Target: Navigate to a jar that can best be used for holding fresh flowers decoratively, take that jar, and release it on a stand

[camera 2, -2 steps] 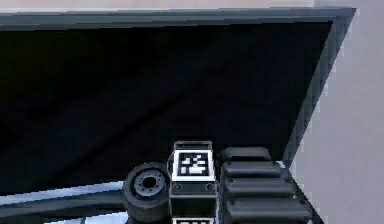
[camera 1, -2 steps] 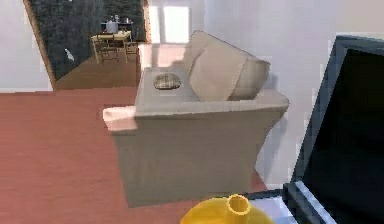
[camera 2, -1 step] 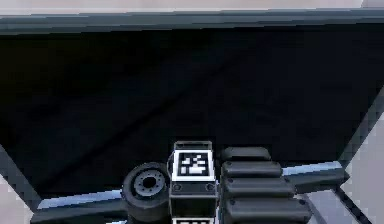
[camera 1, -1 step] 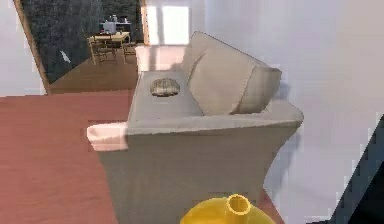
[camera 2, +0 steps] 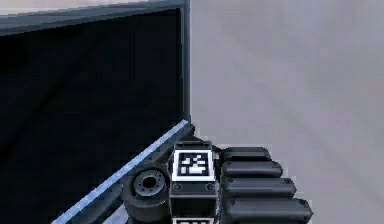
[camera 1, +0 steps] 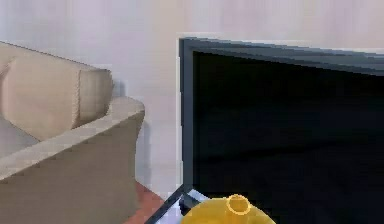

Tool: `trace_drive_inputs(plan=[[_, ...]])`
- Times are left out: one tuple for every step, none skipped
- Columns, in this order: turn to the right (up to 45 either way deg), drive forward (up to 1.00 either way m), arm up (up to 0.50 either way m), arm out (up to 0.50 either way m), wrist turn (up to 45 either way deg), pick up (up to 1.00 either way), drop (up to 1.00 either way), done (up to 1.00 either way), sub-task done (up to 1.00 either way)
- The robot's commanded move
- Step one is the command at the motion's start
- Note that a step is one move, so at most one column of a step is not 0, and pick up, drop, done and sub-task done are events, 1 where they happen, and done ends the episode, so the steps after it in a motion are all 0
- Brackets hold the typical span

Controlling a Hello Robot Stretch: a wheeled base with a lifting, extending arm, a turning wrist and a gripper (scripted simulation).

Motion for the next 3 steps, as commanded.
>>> trace_drive_inputs(plan=[[45.0,0.0,0.0,0.0,0.0,0.0,0.0,0.0,0.0],[45.0,0.0,0.0,0.0,0.0,0.0,0.0,0.0,0.0],[36.0,0.0,0.0,0.0,0.0,0.0,0.0,0.0,0.0]])
